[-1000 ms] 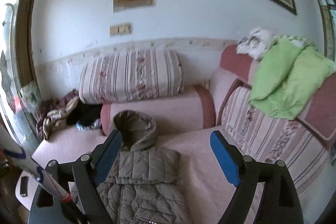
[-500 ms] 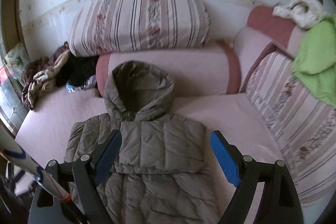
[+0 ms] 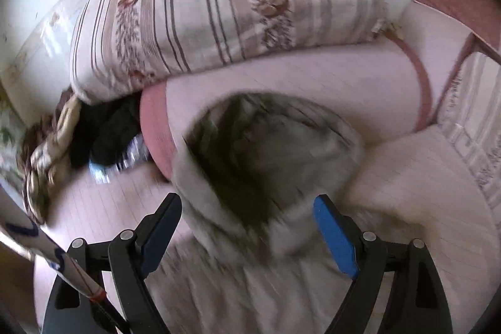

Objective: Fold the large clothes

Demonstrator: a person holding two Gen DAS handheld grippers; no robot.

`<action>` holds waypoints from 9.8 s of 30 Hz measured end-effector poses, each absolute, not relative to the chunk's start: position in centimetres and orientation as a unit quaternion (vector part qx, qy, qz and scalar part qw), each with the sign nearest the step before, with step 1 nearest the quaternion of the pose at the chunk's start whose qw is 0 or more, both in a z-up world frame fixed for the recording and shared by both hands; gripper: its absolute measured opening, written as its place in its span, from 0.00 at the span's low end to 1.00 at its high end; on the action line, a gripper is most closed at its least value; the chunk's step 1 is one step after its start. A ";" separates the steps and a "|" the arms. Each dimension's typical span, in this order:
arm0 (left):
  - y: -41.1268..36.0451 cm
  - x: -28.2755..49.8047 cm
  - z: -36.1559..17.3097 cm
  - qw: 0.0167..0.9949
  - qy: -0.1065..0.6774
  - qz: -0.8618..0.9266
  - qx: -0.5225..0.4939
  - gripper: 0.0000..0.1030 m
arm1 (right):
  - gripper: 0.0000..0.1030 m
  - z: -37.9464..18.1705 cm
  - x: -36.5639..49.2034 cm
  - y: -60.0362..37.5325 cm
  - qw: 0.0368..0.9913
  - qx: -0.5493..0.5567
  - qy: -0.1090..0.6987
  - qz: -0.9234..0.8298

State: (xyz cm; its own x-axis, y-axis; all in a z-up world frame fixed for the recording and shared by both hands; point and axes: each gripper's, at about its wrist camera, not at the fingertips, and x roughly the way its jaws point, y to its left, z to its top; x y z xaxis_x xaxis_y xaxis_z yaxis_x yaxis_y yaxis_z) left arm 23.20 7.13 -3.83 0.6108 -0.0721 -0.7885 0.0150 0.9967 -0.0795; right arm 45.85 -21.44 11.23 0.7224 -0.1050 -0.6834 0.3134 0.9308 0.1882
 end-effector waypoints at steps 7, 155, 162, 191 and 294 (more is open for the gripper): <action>7.3 24.7 -4.9 0.889 0.455 -0.032 -0.042 0.82 | 0.87 9.3 54.2 -22.6 0.898 0.226 0.352 -0.136; 13.9 22.8 -2.9 0.887 0.452 0.023 -0.088 0.82 | 0.50 -1.5 29.0 -5.3 0.918 -0.006 0.393 -0.055; 13.8 22.4 -2.8 0.891 0.446 0.036 -0.072 0.82 | 0.60 -4.1 30.3 -5.5 0.894 0.003 0.445 -0.048; 8.2 11.8 -0.9 0.929 0.369 0.019 0.021 0.82 | 0.69 -3.1 1.5 -28.0 0.868 0.087 0.451 -0.187; 12.5 4.2 -8.9 0.771 0.556 -0.176 -0.256 0.60 | 0.42 -13.5 -5.8 -30.3 0.799 0.401 0.440 0.090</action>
State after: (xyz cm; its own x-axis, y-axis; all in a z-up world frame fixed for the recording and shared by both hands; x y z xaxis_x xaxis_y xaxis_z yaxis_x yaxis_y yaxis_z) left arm 4.18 12.46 -8.91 0.3196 -0.5560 -0.7673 -0.0137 0.8070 -0.5904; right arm -5.81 -30.33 -13.50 0.5966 0.4957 -0.6311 0.2095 0.6630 0.7187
